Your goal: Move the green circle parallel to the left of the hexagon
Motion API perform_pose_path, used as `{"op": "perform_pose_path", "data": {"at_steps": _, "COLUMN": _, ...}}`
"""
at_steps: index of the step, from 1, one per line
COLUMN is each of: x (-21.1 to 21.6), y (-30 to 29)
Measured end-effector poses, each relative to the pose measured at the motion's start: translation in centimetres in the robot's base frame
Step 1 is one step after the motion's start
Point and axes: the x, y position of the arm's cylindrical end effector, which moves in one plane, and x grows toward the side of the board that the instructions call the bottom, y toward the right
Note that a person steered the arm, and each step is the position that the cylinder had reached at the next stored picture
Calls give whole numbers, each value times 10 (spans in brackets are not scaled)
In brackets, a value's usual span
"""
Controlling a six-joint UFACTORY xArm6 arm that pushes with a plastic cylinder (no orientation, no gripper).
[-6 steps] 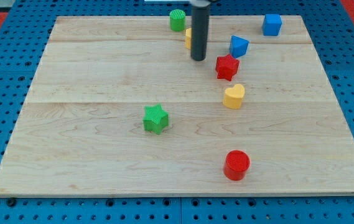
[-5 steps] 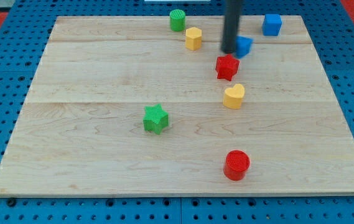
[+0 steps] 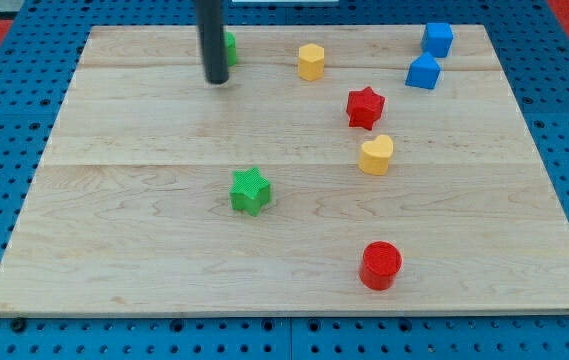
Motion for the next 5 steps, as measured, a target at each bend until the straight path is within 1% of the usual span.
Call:
{"op": "perform_pose_path", "data": {"at_steps": 1, "x": -11, "y": 67}}
{"op": "perform_pose_path", "data": {"at_steps": 2, "x": -60, "y": 109}}
{"op": "perform_pose_path", "data": {"at_steps": 3, "x": -92, "y": 115}}
{"op": "perform_pose_path", "data": {"at_steps": 4, "x": -88, "y": 63}}
{"op": "perform_pose_path", "data": {"at_steps": 5, "x": -63, "y": -10}}
